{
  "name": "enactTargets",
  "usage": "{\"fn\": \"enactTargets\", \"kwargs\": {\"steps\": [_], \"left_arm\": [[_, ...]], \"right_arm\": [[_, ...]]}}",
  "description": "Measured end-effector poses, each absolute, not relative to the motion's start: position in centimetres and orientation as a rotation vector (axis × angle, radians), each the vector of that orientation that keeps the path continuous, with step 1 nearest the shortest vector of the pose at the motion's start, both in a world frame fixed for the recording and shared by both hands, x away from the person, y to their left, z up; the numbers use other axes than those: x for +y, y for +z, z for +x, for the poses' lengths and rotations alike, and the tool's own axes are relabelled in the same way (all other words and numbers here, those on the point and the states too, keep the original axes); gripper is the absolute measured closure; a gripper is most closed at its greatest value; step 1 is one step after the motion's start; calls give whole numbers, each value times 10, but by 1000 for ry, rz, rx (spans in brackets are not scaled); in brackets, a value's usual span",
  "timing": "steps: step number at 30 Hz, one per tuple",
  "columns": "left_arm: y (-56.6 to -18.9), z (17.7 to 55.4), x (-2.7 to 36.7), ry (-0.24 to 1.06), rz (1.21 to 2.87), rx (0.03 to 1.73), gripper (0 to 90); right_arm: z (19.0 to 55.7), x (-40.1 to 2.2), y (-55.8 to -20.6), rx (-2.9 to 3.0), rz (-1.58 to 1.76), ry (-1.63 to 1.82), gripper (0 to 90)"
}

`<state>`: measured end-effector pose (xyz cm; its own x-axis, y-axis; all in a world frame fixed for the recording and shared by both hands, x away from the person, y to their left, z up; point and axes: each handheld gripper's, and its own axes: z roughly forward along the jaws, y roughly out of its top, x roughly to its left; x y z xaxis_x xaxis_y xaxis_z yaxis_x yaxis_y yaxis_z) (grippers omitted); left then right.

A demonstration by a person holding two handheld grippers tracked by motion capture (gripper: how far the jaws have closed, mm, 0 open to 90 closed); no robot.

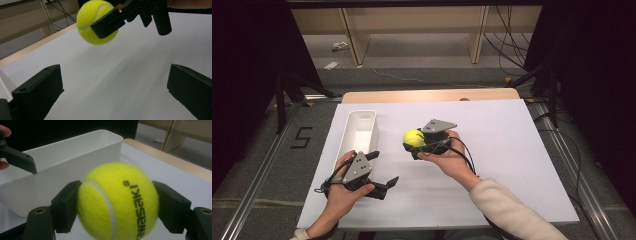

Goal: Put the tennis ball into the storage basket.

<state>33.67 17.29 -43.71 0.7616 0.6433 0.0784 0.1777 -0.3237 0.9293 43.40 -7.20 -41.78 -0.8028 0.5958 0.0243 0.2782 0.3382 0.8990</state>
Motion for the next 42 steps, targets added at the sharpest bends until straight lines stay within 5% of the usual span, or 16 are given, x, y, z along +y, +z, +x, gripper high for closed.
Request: {"fn": "enactTargets", "kwargs": {"steps": [42], "left_arm": [[-437, 336, 172, 532, 1878, 627, 0]], "right_arm": [[438, -56, -418, 2305, 770, 1464, 272]]}}
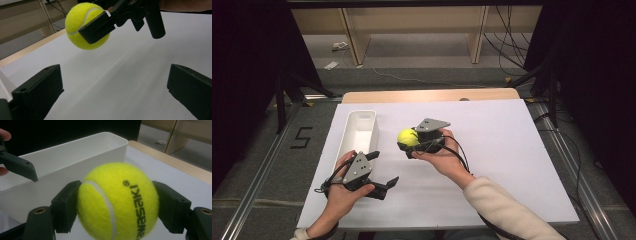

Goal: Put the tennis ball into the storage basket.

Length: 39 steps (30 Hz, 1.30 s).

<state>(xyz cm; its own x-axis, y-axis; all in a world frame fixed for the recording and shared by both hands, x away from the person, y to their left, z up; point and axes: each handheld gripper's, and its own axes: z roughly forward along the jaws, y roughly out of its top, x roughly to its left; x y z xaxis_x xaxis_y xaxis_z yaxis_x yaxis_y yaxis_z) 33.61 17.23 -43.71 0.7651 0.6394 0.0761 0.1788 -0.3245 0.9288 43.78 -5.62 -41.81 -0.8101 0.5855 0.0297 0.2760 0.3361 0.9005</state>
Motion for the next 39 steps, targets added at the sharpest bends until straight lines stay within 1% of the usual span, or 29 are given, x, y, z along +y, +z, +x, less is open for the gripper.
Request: {"fn": "enactTargets", "kwargs": {"steps": [39], "left_arm": [[-437, 336, 172, 530, 1877, 626, 0]], "right_arm": [[443, -43, -416, 2307, 752, 1486, 272]]}}
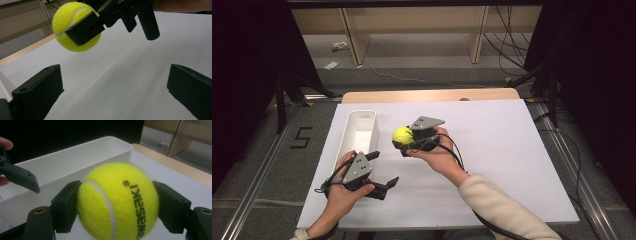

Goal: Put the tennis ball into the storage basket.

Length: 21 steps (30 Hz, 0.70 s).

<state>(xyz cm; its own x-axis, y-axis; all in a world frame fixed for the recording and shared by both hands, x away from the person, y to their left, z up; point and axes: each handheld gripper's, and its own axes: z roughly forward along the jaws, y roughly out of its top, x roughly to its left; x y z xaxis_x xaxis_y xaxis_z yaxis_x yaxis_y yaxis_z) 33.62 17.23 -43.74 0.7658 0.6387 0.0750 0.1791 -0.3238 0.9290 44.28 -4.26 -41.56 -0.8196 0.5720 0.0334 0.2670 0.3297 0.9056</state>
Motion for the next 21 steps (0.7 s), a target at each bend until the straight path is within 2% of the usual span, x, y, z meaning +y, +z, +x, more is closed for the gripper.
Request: {"fn": "enactTargets", "kwargs": {"steps": [21], "left_arm": [[-437, 336, 172, 535, 1886, 620, 0]], "right_arm": [[446, -32, -412, 2310, 749, 1499, 272]]}}
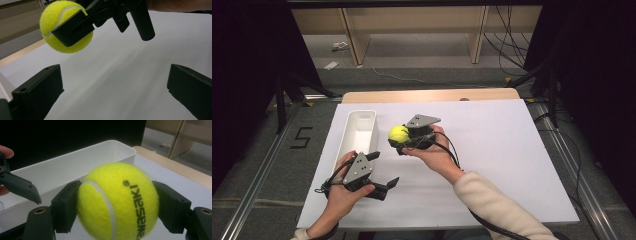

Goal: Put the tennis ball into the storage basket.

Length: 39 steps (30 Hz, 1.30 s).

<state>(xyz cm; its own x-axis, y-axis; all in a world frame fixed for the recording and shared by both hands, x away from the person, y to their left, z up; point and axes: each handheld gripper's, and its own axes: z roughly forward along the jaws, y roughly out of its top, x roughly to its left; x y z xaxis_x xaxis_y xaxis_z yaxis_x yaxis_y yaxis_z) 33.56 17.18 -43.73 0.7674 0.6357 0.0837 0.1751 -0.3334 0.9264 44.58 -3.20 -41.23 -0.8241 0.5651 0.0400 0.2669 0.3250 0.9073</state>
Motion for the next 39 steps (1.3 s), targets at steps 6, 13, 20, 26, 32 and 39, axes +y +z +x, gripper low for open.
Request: {"fn": "enactTargets", "kwargs": {"steps": [6, 13, 20, 26, 32, 39], "left_arm": [[-437, 335, 171, 527, 1886, 617, 0], [-438, 335, 171, 534, 1885, 618, 0], [-437, 336, 172, 558, 1885, 616, 0], [-437, 336, 172, 544, 1887, 621, 0], [-438, 335, 171, 530, 1887, 620, 0], [-438, 335, 171, 530, 1886, 620, 0]], "right_arm": [[447, -29, -413, 2313, 746, 1500, 271], [448, -26, -411, 2318, 743, 1501, 272], [450, -23, -409, 2315, 738, 1503, 272], [452, -19, -409, 2320, 733, 1501, 272], [453, -16, -409, 2323, 728, 1501, 272], [455, -15, -408, 2320, 723, 1500, 272]]}}
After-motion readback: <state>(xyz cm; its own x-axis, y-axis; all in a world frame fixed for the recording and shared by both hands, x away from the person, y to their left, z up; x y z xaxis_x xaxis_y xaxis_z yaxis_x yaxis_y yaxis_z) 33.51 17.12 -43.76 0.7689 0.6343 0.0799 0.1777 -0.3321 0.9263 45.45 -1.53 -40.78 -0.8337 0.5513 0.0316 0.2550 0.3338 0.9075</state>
